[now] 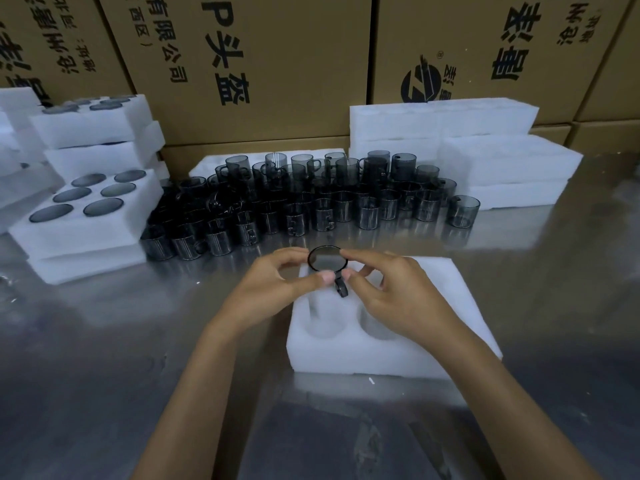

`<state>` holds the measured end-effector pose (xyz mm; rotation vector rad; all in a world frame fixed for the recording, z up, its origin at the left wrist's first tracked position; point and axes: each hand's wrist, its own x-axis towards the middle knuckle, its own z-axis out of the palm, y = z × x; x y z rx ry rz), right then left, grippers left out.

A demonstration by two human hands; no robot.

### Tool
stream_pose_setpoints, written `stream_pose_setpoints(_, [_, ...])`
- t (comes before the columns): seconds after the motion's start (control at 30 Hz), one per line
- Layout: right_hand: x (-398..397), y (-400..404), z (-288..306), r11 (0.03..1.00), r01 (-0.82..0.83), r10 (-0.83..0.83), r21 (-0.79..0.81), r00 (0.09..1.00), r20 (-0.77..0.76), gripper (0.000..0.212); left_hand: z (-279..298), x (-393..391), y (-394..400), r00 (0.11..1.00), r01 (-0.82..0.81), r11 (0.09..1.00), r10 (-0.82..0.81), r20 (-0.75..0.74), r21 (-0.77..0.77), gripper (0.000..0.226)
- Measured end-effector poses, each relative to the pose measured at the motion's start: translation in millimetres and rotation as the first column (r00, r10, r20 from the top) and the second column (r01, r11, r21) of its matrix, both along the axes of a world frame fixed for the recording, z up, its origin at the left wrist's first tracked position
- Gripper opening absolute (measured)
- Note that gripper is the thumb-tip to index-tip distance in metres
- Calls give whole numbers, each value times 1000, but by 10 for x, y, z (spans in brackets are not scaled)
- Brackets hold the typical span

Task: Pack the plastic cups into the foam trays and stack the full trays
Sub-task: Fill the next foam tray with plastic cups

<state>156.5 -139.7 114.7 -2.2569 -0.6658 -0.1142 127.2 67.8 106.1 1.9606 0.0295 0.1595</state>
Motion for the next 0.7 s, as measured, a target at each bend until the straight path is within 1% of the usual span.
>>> stream_pose_setpoints(0.07, [7, -10, 0, 1000, 5, -5, -2, 1000, 15, 35, 12, -25, 38, 1000, -13, 992, 10, -22, -123, 41])
stream_pose_setpoints(0.1, [13, -12, -5, 1000, 1, -1, -6, 1000, 11, 35, 13, -29, 44, 1000, -23, 989, 21, -18, -144, 36])
stream_pose_setpoints(0.13, [19, -14, -10, 1000, -4, 4, -12, 1000, -2, 36, 11, -31, 44, 1000, -24, 991, 25, 4, -129, 30])
stream_pose_setpoints(0.2, [28, -23, -16, 1000, -17, 17, -14, 1000, -27, 38, 13, -34, 50, 998, -24, 1000, 25, 56, -15, 26])
stream_pose_setpoints(0.3, [25, -30, -18, 1000, -20, 20, -14, 999, -45, 40, 35, -38, 91, 996, -19, 990, 7, 84, 141, 27])
stream_pose_setpoints(0.4, [20, -15, -26, 996, -9, 9, -92, 1000, -8, 42, 22, -42, 116, 998, -4, 978, -9, 57, 210, 32])
stream_pose_setpoints(0.47, [30, -5, -32, 989, -26, 31, -144, 999, 32, 42, 9, -43, 104, 999, -5, 975, -7, 53, 221, 33])
stream_pose_setpoints(0.53, [47, -2, -32, 988, -23, 30, -151, 999, 44, 41, 8, -45, 92, 999, -6, 982, -2, 43, 190, 33])
stream_pose_setpoints(0.63, [53, 10, -34, 991, 2, 1, -135, 1000, 26, 38, 10, -56, 91, 1000, -2, 991, 1, 12, 136, 35])
stream_pose_setpoints(0.7, [44, 15, -31, 993, 10, -11, -114, 1000, -12, 36, 5, -52, 85, 1000, -11, 993, 10, 9, 118, 29])
